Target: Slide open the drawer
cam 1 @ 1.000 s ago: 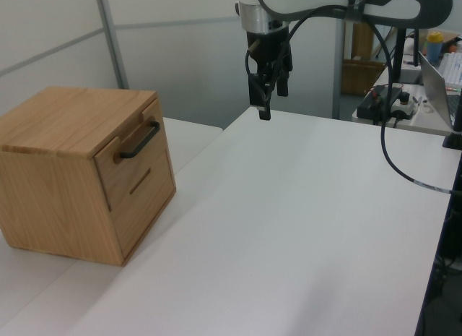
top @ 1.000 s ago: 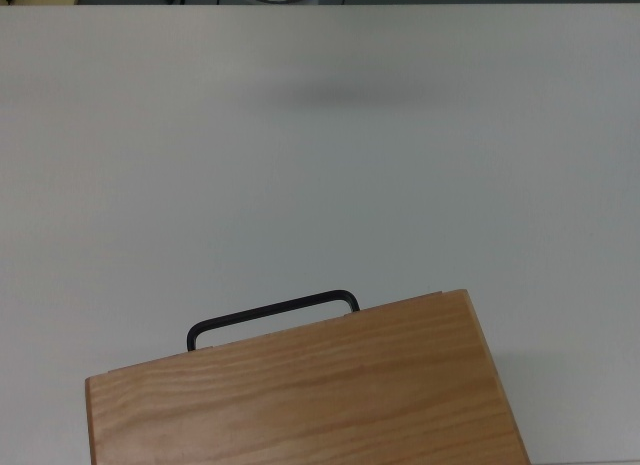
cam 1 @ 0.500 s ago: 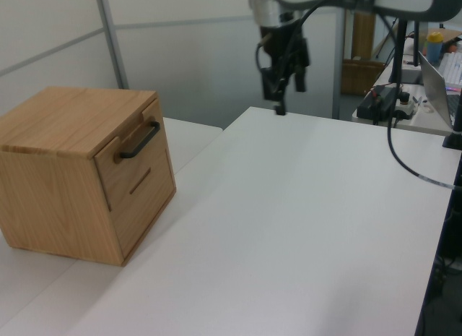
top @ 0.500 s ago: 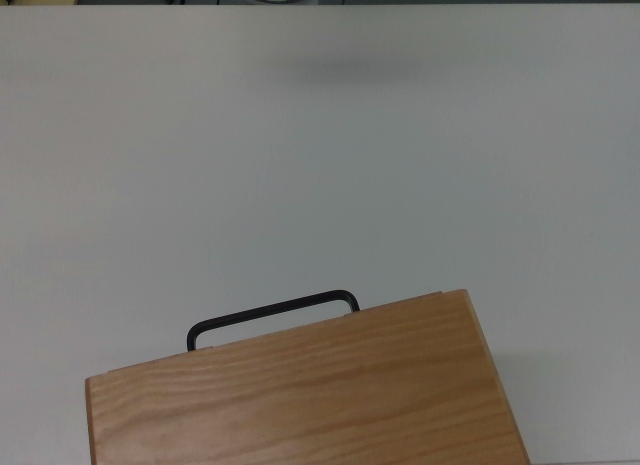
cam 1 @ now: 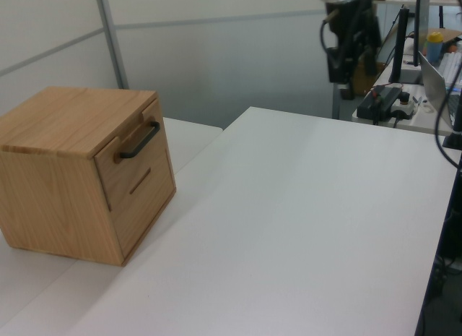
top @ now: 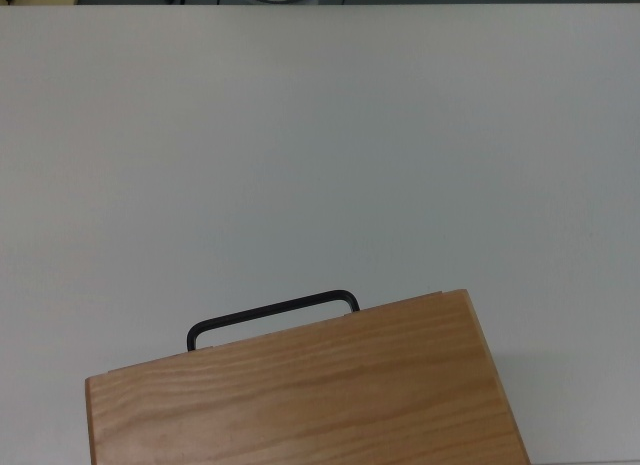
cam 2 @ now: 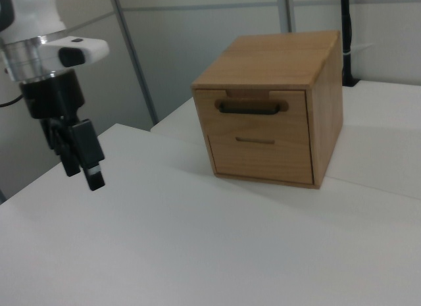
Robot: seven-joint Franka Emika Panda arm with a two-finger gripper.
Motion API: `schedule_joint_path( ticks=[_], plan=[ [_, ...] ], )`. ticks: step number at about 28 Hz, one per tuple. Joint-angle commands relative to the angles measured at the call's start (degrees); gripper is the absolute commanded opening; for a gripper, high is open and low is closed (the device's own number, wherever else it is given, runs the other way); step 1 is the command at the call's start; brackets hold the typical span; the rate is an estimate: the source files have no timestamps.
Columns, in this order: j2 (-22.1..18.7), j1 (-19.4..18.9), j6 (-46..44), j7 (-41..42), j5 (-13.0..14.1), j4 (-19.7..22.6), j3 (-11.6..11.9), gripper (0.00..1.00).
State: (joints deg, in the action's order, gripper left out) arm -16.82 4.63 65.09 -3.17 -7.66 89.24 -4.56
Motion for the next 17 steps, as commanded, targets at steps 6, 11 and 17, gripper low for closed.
schedule_joint_path(
  ticks=[6, 11, 17],
  plan=[
    [-13.2, 0.3, 0.1, -2.6, 1.4, 12.4, 0.3, 1.0],
    [-15.5, 0.2, 1.8, -13.1, 3.2, 16.1, 0.3, 1.0],
    [-19.3, 0.3, 13.6, -26.4, 4.0, 22.4, 0.3, 1.0]
  ],
)
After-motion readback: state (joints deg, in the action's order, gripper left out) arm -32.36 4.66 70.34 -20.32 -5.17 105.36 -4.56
